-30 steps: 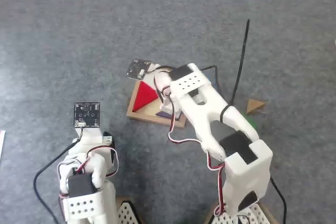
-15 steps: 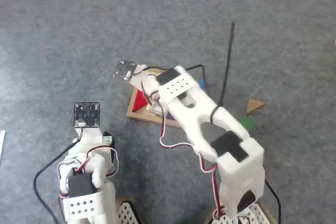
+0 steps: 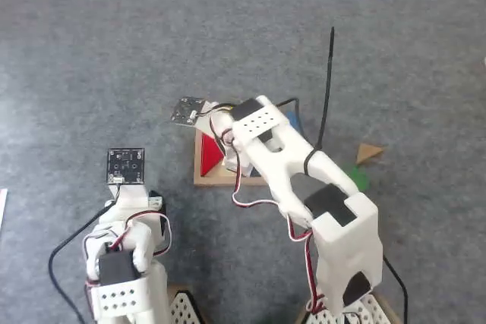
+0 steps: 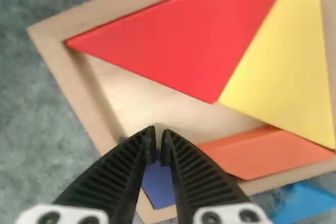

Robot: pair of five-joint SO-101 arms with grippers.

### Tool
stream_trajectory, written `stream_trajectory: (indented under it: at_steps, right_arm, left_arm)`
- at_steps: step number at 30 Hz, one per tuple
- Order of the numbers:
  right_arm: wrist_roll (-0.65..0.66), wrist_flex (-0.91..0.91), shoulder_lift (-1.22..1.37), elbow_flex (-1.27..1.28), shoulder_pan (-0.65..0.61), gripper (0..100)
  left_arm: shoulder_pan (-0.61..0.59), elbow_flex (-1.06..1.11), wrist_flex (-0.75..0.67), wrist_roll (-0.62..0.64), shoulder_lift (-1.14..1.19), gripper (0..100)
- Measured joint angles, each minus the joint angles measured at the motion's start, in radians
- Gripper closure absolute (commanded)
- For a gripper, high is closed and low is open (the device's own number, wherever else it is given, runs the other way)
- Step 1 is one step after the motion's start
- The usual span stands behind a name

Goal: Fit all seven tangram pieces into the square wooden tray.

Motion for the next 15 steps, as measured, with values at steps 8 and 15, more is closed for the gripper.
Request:
stream_trajectory:
  at_steps: [8, 15]
  right_arm:
    - [0.003, -0.06, -0.057, 0.002, -0.021, 95.1]
    - [0.003, -0.135, -0.028, -0.002, 0.064, 95.1]
  left_arm:
    - [0.0, 0.0, 0.0, 0.0, 0.0, 92]
    - [0.0, 0.0, 0.0, 0.0, 0.0, 92]
